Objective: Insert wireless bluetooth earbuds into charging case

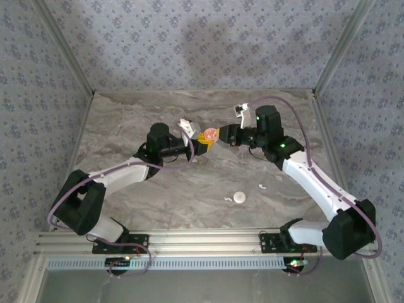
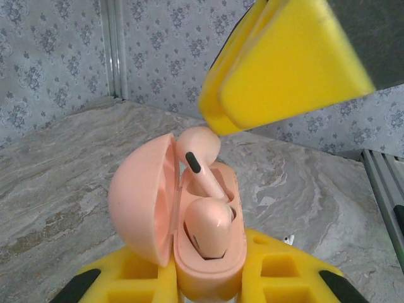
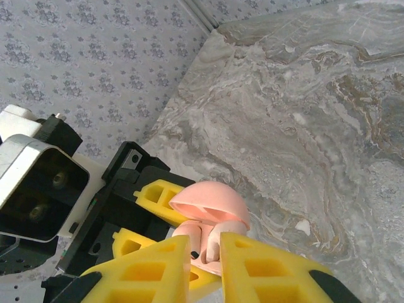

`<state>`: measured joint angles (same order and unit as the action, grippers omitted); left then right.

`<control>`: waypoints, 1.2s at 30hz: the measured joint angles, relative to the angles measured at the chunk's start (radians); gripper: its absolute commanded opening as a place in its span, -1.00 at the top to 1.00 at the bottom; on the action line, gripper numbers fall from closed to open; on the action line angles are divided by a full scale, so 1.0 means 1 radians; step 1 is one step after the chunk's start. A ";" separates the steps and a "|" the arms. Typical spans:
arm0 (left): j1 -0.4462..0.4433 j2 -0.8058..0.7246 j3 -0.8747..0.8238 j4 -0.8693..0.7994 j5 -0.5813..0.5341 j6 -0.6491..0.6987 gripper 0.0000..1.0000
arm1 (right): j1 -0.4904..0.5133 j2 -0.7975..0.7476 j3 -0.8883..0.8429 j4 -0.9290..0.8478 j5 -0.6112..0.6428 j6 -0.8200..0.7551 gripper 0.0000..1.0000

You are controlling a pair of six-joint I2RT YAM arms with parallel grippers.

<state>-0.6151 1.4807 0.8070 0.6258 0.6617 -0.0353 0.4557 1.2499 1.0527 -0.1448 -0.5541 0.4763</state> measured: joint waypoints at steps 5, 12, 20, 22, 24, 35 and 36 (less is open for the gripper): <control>0.000 0.000 0.000 -0.001 0.000 0.000 0.66 | 0.000 0.013 0.000 0.000 -0.012 0.004 0.64; 0.000 0.000 0.000 -0.001 0.000 0.000 0.66 | 0.000 0.014 0.001 0.007 -0.037 0.006 0.63; 0.000 -0.002 0.002 -0.002 0.000 0.002 0.66 | -0.004 0.014 0.013 -0.002 -0.057 0.002 0.45; 0.000 -0.002 0.002 -0.005 0.000 0.008 0.66 | -0.014 0.013 0.018 -0.002 -0.056 0.003 0.39; 0.000 -0.002 0.002 -0.013 0.000 0.010 0.66 | -0.027 0.006 0.018 -0.003 -0.056 0.003 0.36; 0.000 -0.015 0.004 -0.024 0.001 0.020 0.66 | -0.048 0.028 0.056 -0.013 -0.063 0.003 0.40; 0.000 -0.015 0.004 -0.024 0.002 0.020 0.66 | -0.048 0.034 0.056 -0.014 -0.066 0.004 0.42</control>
<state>-0.6151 1.4658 0.8108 0.6014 0.6632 -0.0154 0.4080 1.2839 1.1091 -0.1589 -0.6197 0.4805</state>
